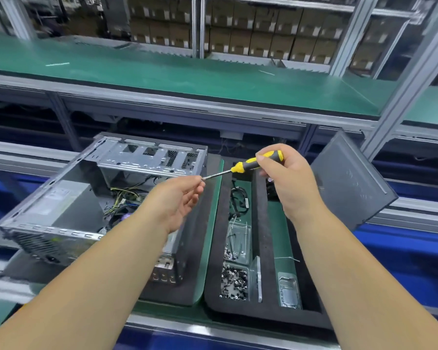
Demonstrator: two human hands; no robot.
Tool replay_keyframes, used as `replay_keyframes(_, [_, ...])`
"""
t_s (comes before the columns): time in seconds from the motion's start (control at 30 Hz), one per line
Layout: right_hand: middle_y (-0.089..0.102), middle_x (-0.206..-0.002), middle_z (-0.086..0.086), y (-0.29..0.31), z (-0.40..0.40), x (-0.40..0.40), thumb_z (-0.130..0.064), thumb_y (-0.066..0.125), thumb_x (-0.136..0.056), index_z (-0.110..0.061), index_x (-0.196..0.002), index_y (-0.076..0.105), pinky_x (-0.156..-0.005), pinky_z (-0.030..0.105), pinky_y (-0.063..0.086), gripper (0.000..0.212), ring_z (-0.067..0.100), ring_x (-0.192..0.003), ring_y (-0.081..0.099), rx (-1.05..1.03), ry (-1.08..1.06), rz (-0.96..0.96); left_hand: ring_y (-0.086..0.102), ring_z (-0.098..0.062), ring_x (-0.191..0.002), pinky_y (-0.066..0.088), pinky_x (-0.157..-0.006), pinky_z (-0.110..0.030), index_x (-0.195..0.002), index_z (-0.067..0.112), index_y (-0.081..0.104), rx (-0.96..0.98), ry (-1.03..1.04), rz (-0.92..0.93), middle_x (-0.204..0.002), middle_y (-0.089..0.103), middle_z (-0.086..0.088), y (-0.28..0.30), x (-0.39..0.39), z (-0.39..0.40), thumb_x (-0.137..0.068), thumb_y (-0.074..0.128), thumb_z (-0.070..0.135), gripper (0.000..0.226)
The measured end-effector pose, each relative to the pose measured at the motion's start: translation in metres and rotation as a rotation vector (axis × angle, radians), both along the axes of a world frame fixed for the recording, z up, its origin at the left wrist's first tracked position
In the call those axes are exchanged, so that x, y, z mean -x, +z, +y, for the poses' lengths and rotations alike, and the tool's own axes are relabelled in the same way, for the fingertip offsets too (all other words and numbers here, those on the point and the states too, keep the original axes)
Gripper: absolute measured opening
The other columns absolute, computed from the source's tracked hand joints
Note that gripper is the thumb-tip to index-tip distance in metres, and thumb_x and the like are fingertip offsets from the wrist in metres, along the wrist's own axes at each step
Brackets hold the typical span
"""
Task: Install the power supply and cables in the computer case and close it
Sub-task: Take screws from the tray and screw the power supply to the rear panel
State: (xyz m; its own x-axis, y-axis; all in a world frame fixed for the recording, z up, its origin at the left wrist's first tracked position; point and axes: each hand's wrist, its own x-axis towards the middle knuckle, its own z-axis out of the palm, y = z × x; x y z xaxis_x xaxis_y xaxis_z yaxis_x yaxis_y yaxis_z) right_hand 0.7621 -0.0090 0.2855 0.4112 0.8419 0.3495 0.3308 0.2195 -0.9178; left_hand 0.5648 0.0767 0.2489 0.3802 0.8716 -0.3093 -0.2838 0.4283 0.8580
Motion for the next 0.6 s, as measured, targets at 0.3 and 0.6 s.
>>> replay_keyframes(0.3, [0.066,-0.085,-0.017,0.0,0.029,0.09,-0.034,0.077,-0.08,-0.035,-0.09,0.067,-0.064,0.017,0.047,0.014,0.002,-0.074,0.06,0.157,0.109,-0.266,0.063,-0.003,-0.057,0.051,-0.053,-0.013,-0.091,0.007,0.064,-0.02,0.114,-0.117,-0.068,0.07,0.002,0.015,0.099,0.04,-0.093,0.061,0.011,0.006])
replay_keyframes(0.6, [0.072,-0.091,-0.011,-0.027,0.055,0.208,-0.036,0.068,-0.089,-0.04,-0.091,0.067,-0.076,0.038,0.056,0.004,0.011,-0.084,0.066,0.322,0.135,-0.306,0.063,-0.003,-0.057,0.05,-0.052,-0.013,-0.09,0.008,0.066,-0.038,0.045,-0.111,-0.067,0.069,0.004,0.01,0.197,0.072,-0.096,0.059,0.016,0.012])
